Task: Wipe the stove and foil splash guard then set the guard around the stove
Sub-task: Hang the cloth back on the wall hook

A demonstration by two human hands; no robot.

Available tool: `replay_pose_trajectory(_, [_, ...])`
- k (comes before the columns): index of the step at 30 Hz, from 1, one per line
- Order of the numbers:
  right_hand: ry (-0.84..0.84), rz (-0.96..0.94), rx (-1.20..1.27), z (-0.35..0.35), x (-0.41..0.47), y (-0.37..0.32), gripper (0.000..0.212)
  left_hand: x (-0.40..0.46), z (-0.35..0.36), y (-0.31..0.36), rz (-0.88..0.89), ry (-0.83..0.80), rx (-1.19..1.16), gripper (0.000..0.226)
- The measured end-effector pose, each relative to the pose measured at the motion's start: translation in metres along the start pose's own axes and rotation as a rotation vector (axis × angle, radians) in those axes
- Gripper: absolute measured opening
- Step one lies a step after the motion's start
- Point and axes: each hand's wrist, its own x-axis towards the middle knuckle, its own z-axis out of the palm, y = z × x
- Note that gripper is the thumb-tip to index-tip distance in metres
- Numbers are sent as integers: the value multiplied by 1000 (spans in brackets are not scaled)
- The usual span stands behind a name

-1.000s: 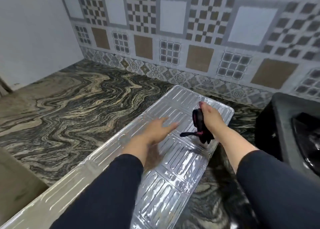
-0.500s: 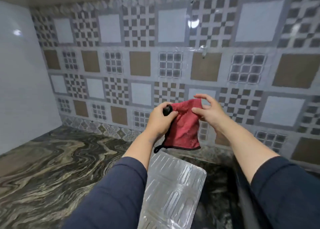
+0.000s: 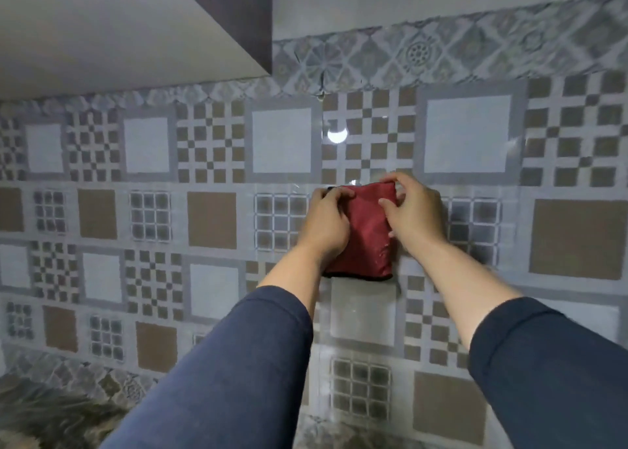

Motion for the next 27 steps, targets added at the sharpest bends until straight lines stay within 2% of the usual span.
replay_pose_trajectory(3, [5,-179,-287,19,12,14,30,14,17,-12,32,-38,112,48])
replay_pose_trajectory(6, [2,-230,-385,33,2,28,34,12,27,-33,30,22,110,46])
replay_pose_trajectory(9, [23,-140,-277,37,-16,35,32,2,32,-49,8,15,2,47])
replay_pose_trajectory(12, [-26,14,-254,33,-26,31,35,-14,30,-54,-39,-58,-175,62])
replay_pose_trajectory(15, [-71,34,-371,22,-43,21,45,-42,20,-52,-96,-86,-69,65])
replay_pose_trajectory(19, [-94,-104,-552,8,-93,2,50,-90,-11,-50,-148,-148,192,46])
replay_pose_trajectory(21, [-236,-108,-545,7,-129,-10,44,-120,-31,-52,-214,-250,263,37])
replay_pose_trajectory(27, [-888,-6,-393,45,-239,-40,28,-234,-110,-74,-497,-488,387,33])
